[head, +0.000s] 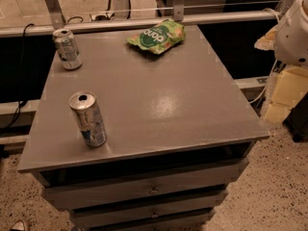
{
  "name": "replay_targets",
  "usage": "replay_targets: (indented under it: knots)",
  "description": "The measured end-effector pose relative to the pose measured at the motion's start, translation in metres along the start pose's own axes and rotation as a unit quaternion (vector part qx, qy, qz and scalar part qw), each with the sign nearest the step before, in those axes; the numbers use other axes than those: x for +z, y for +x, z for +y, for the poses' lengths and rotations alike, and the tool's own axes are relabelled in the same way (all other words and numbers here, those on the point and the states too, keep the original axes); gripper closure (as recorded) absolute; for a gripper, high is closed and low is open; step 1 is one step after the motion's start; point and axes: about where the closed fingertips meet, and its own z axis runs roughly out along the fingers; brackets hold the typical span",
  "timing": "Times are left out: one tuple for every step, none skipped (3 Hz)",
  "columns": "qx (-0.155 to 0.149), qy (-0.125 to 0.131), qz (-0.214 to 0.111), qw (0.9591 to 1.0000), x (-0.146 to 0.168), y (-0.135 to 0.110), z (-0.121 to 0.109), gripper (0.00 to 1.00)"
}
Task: Move redbull can near green rice chip bag
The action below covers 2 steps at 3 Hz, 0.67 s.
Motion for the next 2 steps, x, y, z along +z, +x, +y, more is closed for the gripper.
replay_targets:
  knots:
    - [0.000, 0.000, 0.000, 1.0000, 0.000, 0.000, 0.000, 0.00]
    - [-0.006, -0.012, -0.045, 0.9989, 0.017, -0.029, 0.004, 0.00]
